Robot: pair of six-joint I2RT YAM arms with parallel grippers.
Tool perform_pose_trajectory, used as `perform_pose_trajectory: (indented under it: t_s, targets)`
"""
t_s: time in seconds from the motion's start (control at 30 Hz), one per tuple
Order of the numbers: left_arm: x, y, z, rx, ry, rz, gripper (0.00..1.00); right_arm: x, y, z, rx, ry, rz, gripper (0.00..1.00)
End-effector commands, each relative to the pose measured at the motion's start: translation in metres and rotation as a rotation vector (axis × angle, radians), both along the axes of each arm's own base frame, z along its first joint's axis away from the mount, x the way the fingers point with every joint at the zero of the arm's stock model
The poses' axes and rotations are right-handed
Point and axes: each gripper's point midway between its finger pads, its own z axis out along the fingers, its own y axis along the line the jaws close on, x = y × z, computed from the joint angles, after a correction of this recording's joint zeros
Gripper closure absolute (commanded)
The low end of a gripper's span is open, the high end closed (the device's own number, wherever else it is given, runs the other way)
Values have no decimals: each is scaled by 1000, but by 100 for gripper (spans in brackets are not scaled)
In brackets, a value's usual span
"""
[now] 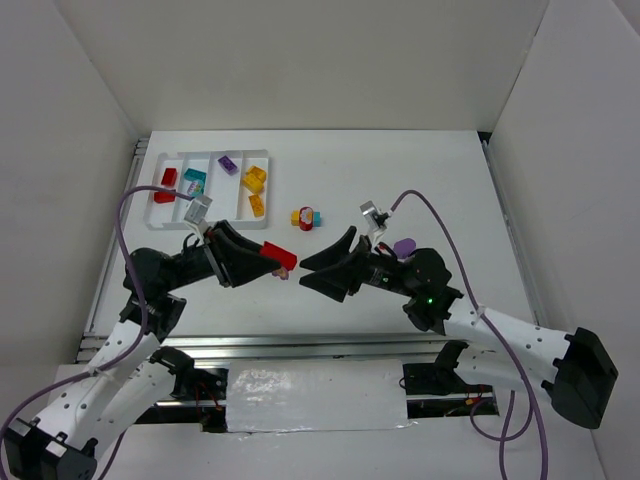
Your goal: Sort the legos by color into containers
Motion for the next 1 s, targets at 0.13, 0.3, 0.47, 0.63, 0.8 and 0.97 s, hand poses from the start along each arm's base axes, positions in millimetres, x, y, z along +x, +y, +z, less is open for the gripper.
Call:
perform_pose_trajectory:
  t_s: [0.13,0.3,0.47,0.63,0.8,0.97]
  targets:
    - [0,8,26,-112,-10,54,100,-1,13,35,116,-38,2,30]
    - [-3,9,33,-120,-19,56,100,-5,22,42,118,-53,31,31]
    - [-1,8,28,-110,-11,57,100,-4,26,47,130,-61,29,32]
    - [0,7,24,-105,-1,58,100,-3,30,50,127,-57,30,35]
    - [-1,7,26,-109,-5,50,100,0,34,52,127,-51,29,44]
    - [-1,7,25,-108,-6,47,100,2,38,52,130,-42,29,50]
